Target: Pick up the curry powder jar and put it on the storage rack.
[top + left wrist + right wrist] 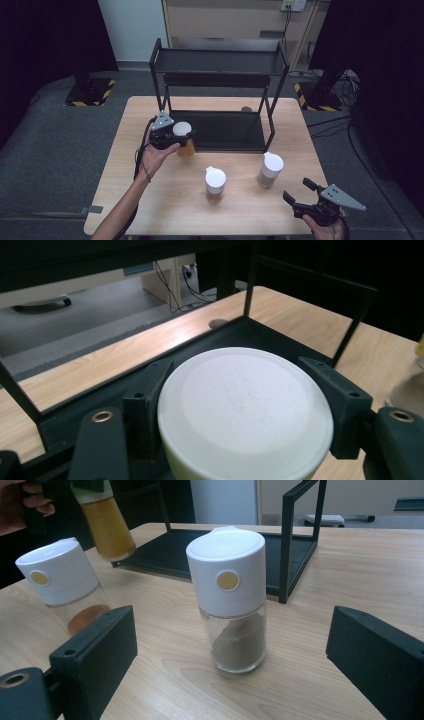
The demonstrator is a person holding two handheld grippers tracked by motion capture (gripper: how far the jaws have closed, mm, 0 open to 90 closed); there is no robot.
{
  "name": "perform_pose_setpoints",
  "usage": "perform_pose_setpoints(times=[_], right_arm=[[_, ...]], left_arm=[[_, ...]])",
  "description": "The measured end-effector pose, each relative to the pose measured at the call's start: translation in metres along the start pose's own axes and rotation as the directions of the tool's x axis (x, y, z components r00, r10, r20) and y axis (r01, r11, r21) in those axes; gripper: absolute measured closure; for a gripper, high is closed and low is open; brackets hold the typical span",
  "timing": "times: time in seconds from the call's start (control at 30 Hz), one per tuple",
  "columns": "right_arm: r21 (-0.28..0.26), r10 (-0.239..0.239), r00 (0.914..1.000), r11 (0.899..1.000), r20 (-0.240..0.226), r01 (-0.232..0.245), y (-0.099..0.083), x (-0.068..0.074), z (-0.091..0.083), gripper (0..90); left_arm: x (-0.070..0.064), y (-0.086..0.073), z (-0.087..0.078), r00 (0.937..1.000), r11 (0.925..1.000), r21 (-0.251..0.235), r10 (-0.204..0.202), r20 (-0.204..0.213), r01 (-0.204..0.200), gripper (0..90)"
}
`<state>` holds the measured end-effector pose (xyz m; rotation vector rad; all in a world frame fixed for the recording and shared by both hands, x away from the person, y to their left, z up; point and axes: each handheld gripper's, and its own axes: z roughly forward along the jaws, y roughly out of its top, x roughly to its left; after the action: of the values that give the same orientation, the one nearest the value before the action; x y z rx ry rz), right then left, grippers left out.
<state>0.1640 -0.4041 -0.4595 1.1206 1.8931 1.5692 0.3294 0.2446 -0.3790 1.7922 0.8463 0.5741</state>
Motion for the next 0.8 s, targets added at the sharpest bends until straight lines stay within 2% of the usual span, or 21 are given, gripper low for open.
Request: perform_pose_setpoints(times=[0.33,0.43,0.7,0.8], right_arm=[[0.000,0.002,1.0000,1.000,-0.004,-0.002,0.000,-0.001,0.000,6.7],[0.000,0.002,1.0000,1.000,-0.006,-0.002,0.000,-0.001,0.000,6.8],[0.000,0.005,1.0000,1.000,-0.007,-0.005,-0.001,-0.002,0.000,6.8],[-0.001,0.008,0.9999,1.000,-0.007,-0.008,-0.001,-0.002,0.000,6.8]], left_arm=[[0.003,0.005,0.018,0.9974,0.9998,-0.007,-0.019,-0.070,0.019,32.0],[0.005,0.006,0.024,0.9950,0.9992,-0.010,-0.038,-0.092,0.038,32.0],[0.007,0.010,0.041,0.9884,0.9995,-0.005,-0.031,-0.149,0.030,32.0],[0.009,0.010,0.045,0.9871,0.9996,0.003,-0.027,-0.158,0.028,32.0]])
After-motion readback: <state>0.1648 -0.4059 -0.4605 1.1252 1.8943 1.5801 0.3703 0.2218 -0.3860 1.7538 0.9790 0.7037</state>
